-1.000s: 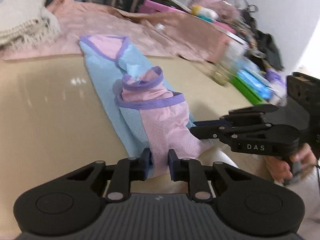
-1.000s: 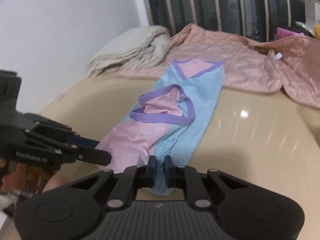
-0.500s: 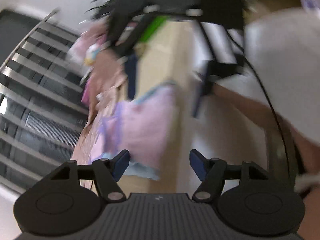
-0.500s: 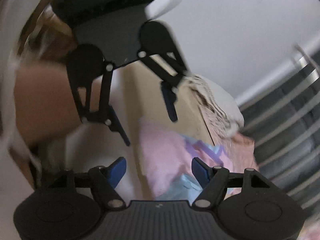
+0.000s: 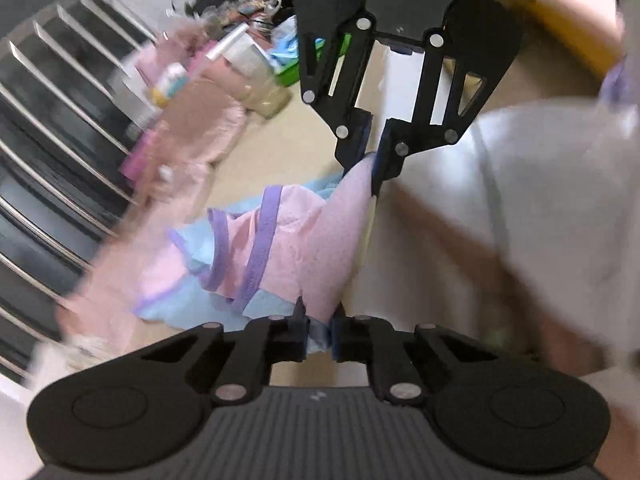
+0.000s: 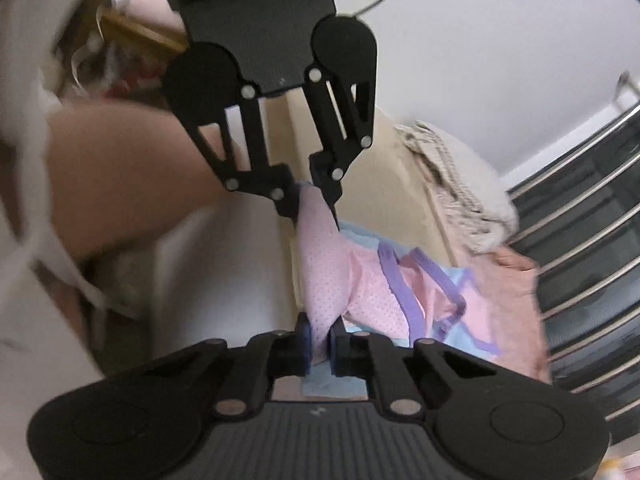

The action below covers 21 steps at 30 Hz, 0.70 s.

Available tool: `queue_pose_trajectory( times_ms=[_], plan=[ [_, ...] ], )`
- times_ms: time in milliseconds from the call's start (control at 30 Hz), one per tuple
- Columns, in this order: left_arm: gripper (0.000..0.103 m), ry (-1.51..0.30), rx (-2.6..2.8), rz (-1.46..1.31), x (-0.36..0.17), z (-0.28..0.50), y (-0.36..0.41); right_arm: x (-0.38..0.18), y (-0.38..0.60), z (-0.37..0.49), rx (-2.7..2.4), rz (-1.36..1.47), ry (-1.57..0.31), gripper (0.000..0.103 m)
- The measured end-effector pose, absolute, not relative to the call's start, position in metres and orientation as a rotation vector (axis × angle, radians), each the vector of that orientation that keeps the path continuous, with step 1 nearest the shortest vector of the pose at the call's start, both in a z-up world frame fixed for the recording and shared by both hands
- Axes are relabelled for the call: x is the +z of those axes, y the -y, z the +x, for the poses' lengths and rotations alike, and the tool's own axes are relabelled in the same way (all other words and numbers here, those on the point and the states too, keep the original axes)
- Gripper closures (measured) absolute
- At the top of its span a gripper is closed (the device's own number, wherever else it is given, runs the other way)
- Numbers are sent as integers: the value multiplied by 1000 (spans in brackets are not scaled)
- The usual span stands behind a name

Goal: Fold clothes

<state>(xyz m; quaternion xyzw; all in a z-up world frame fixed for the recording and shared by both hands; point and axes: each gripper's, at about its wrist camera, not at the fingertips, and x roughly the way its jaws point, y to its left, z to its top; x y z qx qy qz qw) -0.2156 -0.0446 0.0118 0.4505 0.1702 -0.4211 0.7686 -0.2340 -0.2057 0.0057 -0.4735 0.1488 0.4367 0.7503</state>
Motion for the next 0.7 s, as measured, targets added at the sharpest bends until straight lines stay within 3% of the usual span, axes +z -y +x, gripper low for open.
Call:
queue_pose_trajectory(
  times_ms=[267,433,467,500,533,567,700],
  plan=[
    [95,-578,-1083,472,102,-109,14,97,242,-163,1052,-729,-419,95],
    [92,-805,-1005,177,80,-12,7,94,237,-75,988,-627,-520,94],
    [90,-853,-965,134,69,2,6,84,233,-57,946,-616,-528,89],
    [86,-875,-919,105,58,8,4,74,229,-40,901,-607,-534,75],
    [75,-896,-865,71,49,14,1,67,227,-33,848,-612,-543,63],
    [64,-899,-836,49,45,16,-2,60,225,-27,793,-620,-553,62],
    [49,-846,-754,-13,47,6,-19,55,243,-50,779,-552,-511,62]
  ],
)
